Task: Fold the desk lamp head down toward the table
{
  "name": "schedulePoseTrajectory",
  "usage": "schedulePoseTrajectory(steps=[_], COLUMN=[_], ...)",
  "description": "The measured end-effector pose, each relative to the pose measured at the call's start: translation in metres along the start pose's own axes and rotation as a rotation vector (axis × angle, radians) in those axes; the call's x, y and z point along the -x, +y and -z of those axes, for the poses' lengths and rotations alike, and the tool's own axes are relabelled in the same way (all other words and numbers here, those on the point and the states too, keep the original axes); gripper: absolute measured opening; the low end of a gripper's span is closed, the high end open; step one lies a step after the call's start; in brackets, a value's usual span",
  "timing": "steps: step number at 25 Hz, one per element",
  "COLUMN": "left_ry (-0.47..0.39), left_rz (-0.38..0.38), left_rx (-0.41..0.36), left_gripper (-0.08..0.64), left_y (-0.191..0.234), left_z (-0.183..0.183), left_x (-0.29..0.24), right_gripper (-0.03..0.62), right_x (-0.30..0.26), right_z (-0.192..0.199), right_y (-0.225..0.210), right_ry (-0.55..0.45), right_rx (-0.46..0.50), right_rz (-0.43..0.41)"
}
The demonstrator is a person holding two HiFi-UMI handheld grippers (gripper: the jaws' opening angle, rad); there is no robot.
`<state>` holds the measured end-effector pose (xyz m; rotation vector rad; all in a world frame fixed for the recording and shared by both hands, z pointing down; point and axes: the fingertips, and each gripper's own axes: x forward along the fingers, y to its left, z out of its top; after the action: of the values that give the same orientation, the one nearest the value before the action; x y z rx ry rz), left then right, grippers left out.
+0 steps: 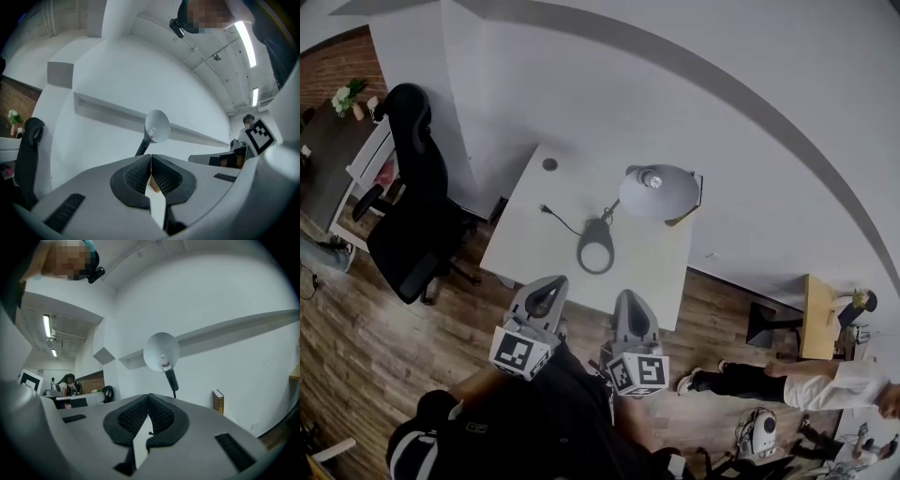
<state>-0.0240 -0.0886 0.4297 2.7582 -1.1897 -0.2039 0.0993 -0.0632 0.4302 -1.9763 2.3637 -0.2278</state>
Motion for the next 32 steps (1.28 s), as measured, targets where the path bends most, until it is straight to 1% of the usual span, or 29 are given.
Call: schedulePoseTrajectory(steps=[6, 11, 13, 14, 16, 18, 19, 21, 23, 25, 32], left_ry=[-0.020, -0.046, -0.053, -0.058, -0.072, -0.083, -0.086, -0.088, -0.088, -0.093, -0.103], left_rz=[0.006, -0.006, -0.002, 0.002, 0.007, 0.008, 0.009, 0.012, 0.016, 0.018, 0.023], left_rx=[-0.008, -0.028, -0.024, -0.021, -0.015, -0.012, -0.009, -0.006, -0.006, -0.003, 0.004], left_gripper=[0.026, 0.028, 0.028, 0.028, 0.029, 0.032, 0.043, 0.098, 0.129, 0.141, 0.147], left_y=[0.003, 0.006, 0.006, 0.006, 0.007, 0.010, 0.012, 0.015, 0.015, 0.017, 0.022], left_z=[-0.018, -0.033, -0.039, -0.042, -0.048, -0.053, -0.055, -0.059, -0.062, -0.066, -0.073], left_x=[-0.044, -0.071, -0.083, -0.088, -0.098, -0.106, -0.111, -0.119, -0.127, -0.134, -0.156], right_gripper=[0.012, 0.012, 0.014, 0.023, 0.067, 0.081, 0.086, 0.092, 0.098, 0.103, 0.106], right_x=[-0.029, -0.046, -0.054, -0.057, -0.064, -0.072, -0.076, -0.082, -0.088, -0.093, -0.111], right_z=[-0.023, -0.041, -0.048, -0.052, -0.057, -0.062, -0.065, -0.071, -0.077, -0.081, -0.089], right_y=[-0.034, -0.054, -0.062, -0.066, -0.072, -0.077, -0.079, -0.082, -0.086, -0.089, -0.095], right_ry=[-0.042, -0.067, -0.079, -0.082, -0.086, -0.091, -0.095, -0.105, -0.115, -0.121, -0.140], right_rx=[-0.006, -0.007, -0.011, -0.011, -0.009, -0.007, -0.008, -0.013, -0.019, -0.026, -0.039], right_rz=[0.003, 0.013, 0.010, 0.007, 0.001, -0.002, -0.003, -0.009, -0.015, -0.022, -0.047])
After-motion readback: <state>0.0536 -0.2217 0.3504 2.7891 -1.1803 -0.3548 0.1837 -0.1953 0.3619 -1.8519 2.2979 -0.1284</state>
